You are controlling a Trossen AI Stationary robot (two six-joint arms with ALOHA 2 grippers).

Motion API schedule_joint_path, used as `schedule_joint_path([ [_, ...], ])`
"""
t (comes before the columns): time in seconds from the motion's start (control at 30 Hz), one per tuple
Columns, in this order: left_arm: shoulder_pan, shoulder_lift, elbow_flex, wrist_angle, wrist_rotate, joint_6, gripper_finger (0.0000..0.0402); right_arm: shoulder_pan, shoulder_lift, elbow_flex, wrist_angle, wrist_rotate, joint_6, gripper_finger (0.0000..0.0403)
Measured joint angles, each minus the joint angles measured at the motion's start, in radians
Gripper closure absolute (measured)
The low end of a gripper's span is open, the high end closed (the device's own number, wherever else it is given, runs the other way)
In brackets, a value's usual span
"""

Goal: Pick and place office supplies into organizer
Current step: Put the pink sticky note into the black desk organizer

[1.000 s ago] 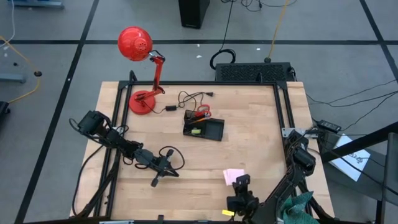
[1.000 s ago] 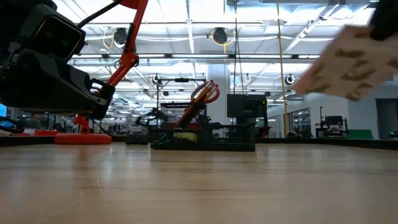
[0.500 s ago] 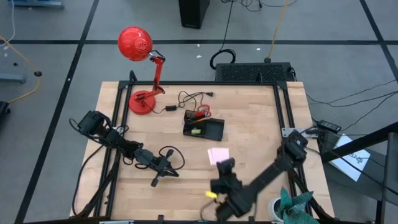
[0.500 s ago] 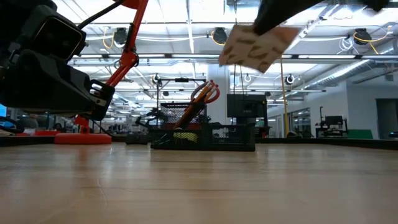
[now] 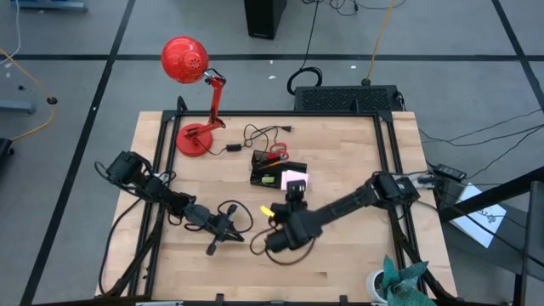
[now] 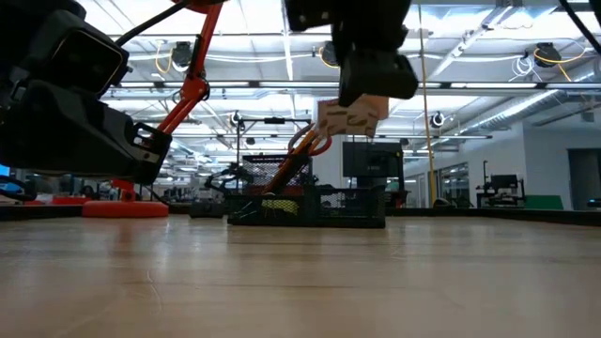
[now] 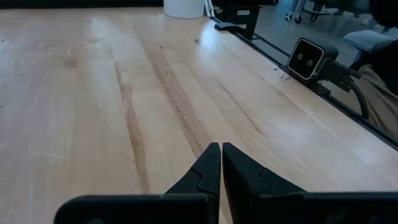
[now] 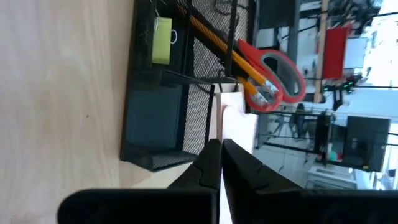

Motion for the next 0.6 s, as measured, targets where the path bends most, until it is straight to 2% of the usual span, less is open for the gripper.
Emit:
schedule_joint_path([
  [0.3, -0.025, 0.000, 0.000, 0.000, 0.000, 0.021, 0.0380, -0.070, 0.000, 0.000, 0.196, -0.060, -0.190, 0.0403],
  [0.47, -0.032, 0.000, 0.000, 0.000, 0.000, 0.021, 0.0380, -0.070, -0.002, -0.027, 0.246, -0.064, -0.211, 0.0403],
  [0.6, -0.031, 0.000, 0.000, -0.002, 0.001, 0.025, 0.0380, -0.069, -0.002, -0.089, 0.243, -0.087, -0.160, 0.0403],
])
